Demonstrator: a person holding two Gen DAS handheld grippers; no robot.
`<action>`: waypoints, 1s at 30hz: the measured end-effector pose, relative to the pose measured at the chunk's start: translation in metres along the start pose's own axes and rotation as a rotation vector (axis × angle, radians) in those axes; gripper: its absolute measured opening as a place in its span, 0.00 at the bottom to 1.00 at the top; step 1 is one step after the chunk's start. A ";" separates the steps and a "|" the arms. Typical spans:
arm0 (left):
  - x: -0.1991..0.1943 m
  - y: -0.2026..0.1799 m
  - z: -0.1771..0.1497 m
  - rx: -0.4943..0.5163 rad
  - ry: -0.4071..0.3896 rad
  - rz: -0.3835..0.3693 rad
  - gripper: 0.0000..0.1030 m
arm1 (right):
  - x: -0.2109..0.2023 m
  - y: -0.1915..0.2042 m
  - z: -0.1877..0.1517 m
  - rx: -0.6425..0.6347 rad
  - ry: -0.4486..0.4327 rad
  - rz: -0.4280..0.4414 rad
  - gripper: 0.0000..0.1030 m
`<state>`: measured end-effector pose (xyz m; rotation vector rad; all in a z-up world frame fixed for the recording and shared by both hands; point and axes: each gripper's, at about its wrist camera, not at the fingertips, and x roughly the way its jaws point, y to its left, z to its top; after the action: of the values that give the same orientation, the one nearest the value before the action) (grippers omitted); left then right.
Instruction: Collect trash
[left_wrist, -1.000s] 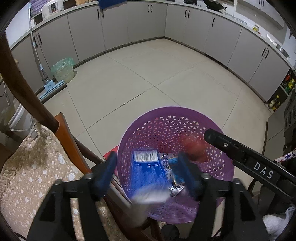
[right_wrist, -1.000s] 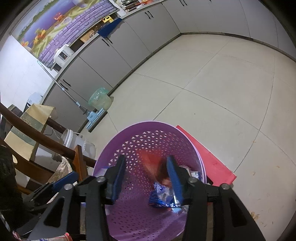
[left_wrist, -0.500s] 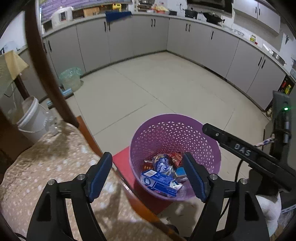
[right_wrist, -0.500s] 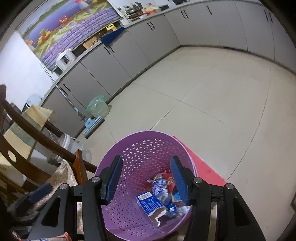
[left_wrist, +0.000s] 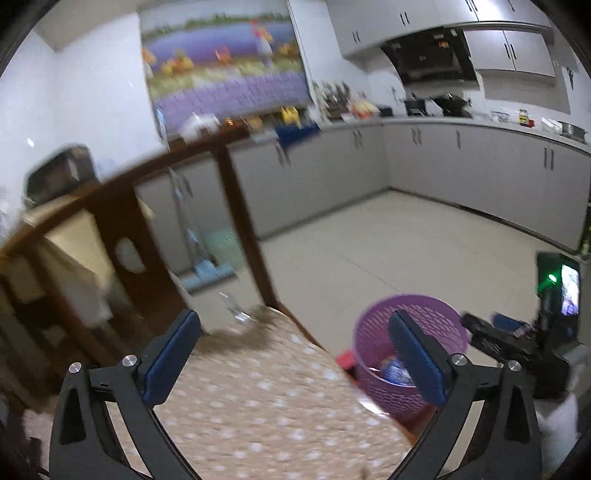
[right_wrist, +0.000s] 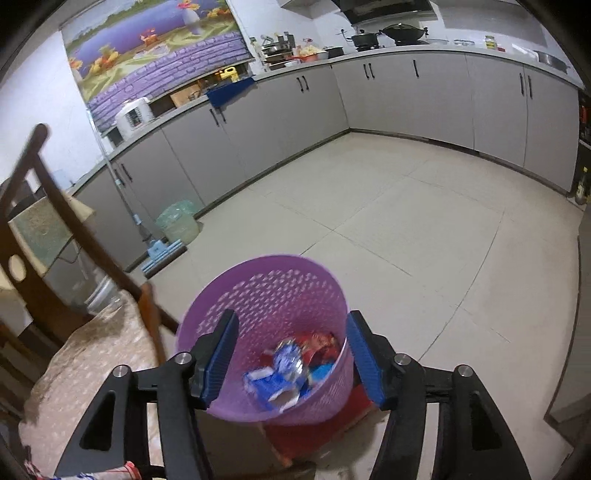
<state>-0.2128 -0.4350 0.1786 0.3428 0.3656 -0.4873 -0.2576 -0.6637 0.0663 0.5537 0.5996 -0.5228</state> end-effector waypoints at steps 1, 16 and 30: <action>-0.008 0.003 0.001 0.003 -0.014 0.018 0.99 | -0.007 0.004 -0.003 -0.014 0.005 0.000 0.66; -0.082 0.058 -0.021 -0.230 0.044 -0.033 1.00 | -0.128 0.051 -0.038 -0.223 -0.002 0.001 0.76; -0.105 0.059 -0.061 -0.206 0.174 -0.063 1.00 | -0.159 0.074 -0.066 -0.303 0.044 -0.045 0.81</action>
<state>-0.2847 -0.3213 0.1820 0.1746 0.5925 -0.4783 -0.3504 -0.5223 0.1468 0.2659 0.7197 -0.4526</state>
